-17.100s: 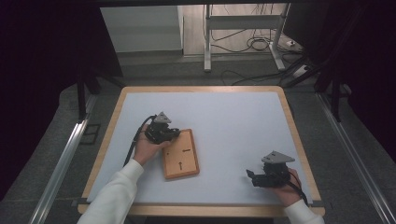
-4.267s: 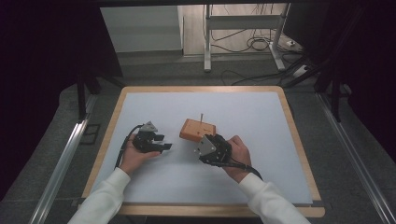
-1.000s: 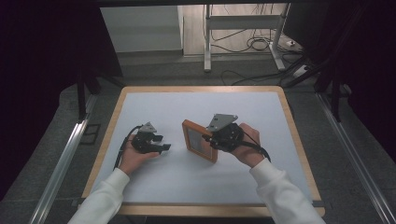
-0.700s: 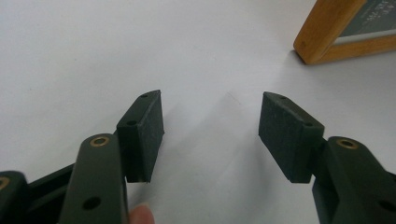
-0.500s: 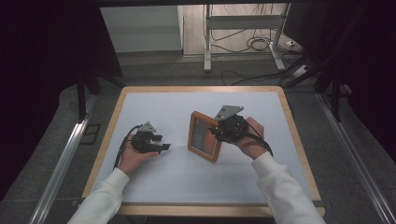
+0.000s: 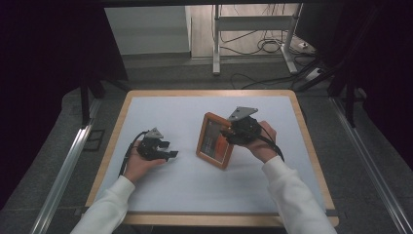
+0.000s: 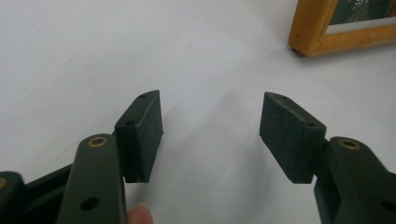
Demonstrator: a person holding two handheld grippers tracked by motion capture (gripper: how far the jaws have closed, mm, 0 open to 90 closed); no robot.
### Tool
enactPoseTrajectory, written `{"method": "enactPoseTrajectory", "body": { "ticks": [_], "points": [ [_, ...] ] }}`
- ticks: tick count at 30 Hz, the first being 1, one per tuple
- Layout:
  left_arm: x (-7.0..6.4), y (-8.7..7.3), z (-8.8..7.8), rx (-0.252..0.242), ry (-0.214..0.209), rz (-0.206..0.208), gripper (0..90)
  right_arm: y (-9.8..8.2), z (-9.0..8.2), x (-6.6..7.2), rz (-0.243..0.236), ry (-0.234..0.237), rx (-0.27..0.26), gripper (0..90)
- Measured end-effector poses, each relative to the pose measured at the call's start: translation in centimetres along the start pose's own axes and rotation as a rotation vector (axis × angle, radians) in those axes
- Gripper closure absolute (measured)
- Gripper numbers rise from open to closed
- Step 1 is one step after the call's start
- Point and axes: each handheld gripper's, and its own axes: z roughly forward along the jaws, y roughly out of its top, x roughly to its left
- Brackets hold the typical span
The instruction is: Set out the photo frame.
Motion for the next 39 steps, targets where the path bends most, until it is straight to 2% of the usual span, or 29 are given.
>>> {"method": "enactPoseTrajectory", "body": {
  "ticks": [6, 14, 20, 24, 27, 32, 35, 39],
  "points": [
    [0.0, -0.1, -0.1, -0.006, 0.0, -0.002, 37.9, -0.3, -0.1, 0.0, 0.035, -0.006, -0.026, 36.9],
    [0.0, 0.0, -0.2, -0.011, 0.001, -0.005, 37.4, -1.3, -1.6, -0.3, 0.109, -0.027, -0.087, 31.9],
    [-0.2, 0.0, -0.6, -0.021, 0.001, -0.003, 37.0, -3.5, -3.5, 0.0, 0.182, -0.016, -0.14, 30.2],
    [-0.3, 0.0, -0.7, -0.026, 0.004, -0.009, 37.0, -6.1, -4.6, 0.9, 0.221, 0.0, -0.152, 29.8],
    [-0.7, 0.0, -0.8, -0.031, 0.004, -0.003, 36.9, -7.4, -4.8, 1.4, 0.226, 0.007, -0.151, 29.6],
    [-1.8, -0.2, -1.2, -0.034, 0.029, 0.035, 36.5, -9.6, -4.5, 2.4, 0.248, 0.046, -0.17, 30.1],
    [-2.5, -0.4, -1.7, -0.056, 0.032, 0.02, 36.5, -10.1, -4.1, 3.0, 0.214, 0.058, -0.142, 30.9],
    [-3.3, -0.6, -2.6, -0.079, 0.043, 0.009, 36.5, -10.7, -3.8, 3.7, 0.2, 0.095, -0.135, 43.6]
  ]
}}
